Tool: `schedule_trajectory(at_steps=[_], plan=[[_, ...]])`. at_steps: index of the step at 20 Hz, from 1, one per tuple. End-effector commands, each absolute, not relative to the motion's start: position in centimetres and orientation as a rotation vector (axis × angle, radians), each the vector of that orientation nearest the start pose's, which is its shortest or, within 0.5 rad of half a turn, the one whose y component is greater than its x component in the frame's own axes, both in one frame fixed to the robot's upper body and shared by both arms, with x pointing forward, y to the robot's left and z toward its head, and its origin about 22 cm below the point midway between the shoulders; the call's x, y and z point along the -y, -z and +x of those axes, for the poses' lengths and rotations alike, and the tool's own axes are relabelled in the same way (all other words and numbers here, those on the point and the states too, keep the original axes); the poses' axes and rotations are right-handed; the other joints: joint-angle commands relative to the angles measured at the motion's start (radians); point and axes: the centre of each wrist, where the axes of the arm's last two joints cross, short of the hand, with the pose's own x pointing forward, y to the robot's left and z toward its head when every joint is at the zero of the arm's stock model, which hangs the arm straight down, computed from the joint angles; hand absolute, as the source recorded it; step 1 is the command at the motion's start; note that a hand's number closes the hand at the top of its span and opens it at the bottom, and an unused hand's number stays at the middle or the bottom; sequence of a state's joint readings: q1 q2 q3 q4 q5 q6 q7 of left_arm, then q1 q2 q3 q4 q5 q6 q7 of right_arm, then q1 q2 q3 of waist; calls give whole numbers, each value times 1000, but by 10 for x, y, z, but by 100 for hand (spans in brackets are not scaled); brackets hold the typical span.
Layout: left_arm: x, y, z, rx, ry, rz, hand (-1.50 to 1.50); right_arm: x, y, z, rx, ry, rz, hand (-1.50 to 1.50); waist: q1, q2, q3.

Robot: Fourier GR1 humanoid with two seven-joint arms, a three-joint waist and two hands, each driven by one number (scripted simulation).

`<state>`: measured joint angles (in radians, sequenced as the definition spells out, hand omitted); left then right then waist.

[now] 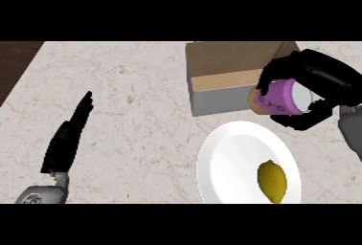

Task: Pick the can from the plate and place it in the cardboard box

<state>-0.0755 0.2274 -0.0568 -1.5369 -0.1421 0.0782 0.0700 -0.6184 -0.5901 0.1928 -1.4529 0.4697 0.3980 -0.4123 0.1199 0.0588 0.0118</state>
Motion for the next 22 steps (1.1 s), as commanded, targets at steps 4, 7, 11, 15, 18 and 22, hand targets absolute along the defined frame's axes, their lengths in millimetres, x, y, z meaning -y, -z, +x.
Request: schedule_trajectory(at_steps=[4,7,11,15,18,22], plan=[[-256,-20,261,1532,295,288,0,312,-226,383,2183,-1388,121,150,16,-5,-5],[-254,-15,264,1511,278,296,0,318,-243,396,2190,-1388,243,150,1,-15,-9],[-254,-9,259,1497,265,319,0,318,-247,409,2160,-1385,303,150,-5,-22,-10],[-253,-18,263,1507,288,309,0,286,-258,429,2109,-1435,277,150,-3,-25,-11],[-259,-19,263,1496,271,297,0,253,-250,438,2092,-1510,287,150,-19,-30,-11],[-257,-21,260,1499,276,310,0,229,-228,447,2020,-1577,321,150,-30,-32,-11]])
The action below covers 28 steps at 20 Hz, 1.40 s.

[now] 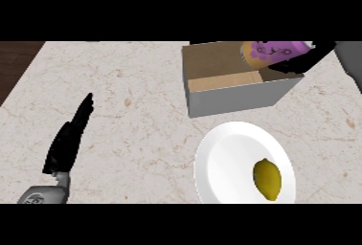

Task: Pick the can from the plate and place it in the cardboard box

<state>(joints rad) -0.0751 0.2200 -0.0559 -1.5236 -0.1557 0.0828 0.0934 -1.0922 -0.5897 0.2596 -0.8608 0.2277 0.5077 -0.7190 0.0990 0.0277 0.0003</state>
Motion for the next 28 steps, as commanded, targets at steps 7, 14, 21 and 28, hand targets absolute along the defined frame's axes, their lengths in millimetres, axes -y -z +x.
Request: schedule_trajectory(at_steps=[7,14,21,28], plan=[[-274,-16,250,1486,244,343,0,177,-187,457,1910,-1705,301,150,-30,-8,0],[-265,-7,250,1460,248,342,0,117,-154,460,1786,-1701,269,-150,-44,-12,-1],[-281,-30,261,1488,232,342,0,118,-128,459,1802,-1512,420,-150,-42,-8,0],[-271,-24,257,1487,249,349,0,150,-145,473,1844,-1058,540,-150,-25,3,1]])
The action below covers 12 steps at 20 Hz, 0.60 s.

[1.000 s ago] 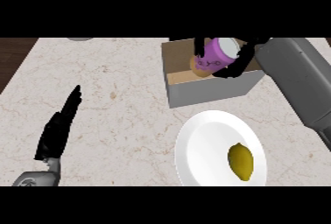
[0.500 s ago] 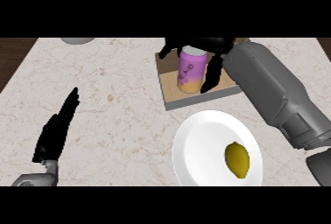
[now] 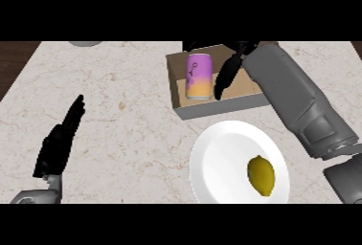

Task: Pick the can from the plate and place it in the cardboard box

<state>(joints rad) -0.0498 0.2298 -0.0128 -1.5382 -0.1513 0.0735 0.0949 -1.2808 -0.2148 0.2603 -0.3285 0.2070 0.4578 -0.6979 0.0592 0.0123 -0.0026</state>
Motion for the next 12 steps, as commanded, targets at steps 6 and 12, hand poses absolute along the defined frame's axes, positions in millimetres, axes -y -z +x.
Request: schedule_trajectory(at_steps=[6,12], plan=[[-266,-23,263,1498,250,336,0,172,-186,484,1797,-810,602,-150,28,25,3],[-259,-24,266,1528,282,298,0,243,-205,484,1834,-633,434,-150,59,51,4]])
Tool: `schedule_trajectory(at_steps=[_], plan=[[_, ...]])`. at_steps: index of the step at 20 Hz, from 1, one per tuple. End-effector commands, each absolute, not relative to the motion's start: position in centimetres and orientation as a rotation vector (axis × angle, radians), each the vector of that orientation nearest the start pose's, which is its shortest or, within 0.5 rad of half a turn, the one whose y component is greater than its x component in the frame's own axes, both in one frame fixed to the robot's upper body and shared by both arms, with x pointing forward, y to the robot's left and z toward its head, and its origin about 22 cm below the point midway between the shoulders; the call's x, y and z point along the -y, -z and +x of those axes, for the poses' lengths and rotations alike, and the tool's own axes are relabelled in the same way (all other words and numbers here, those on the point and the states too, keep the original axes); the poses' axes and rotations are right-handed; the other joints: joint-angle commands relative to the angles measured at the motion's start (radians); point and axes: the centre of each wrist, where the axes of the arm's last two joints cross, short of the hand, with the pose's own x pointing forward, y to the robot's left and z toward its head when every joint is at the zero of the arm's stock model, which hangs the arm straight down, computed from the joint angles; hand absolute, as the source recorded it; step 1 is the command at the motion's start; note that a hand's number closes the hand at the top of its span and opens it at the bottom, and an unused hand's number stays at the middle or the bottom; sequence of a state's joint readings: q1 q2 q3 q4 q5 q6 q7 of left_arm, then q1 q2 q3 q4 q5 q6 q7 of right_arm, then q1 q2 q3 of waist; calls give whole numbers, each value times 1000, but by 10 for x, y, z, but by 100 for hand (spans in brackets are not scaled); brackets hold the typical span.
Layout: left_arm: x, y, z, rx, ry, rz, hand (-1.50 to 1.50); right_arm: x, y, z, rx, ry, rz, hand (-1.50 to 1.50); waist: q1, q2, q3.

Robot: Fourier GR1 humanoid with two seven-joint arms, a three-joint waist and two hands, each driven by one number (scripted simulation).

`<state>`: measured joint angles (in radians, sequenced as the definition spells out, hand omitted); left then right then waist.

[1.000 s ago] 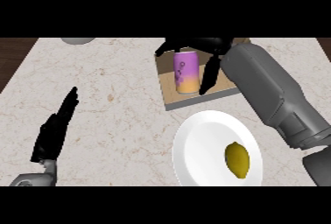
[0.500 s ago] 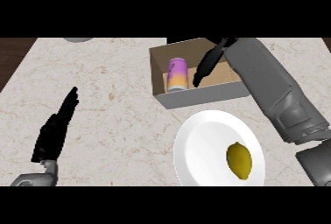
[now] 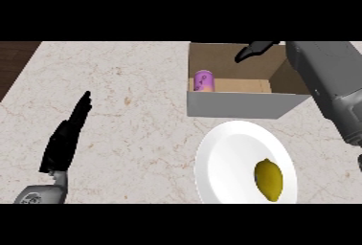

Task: Pick the can from the plate and place it in the cardboard box

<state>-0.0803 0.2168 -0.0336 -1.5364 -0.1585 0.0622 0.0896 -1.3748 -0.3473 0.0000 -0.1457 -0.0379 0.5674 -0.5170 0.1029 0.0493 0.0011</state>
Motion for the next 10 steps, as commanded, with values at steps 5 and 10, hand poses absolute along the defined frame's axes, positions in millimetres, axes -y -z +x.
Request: schedule_trajectory(at_steps=[5,10], plan=[[-251,-32,267,1556,306,299,0,293,-212,476,1848,-562,406,-150,40,32,5],[-250,-32,270,1560,307,275,0,317,-227,471,1863,-598,400,-150,55,47,6]])
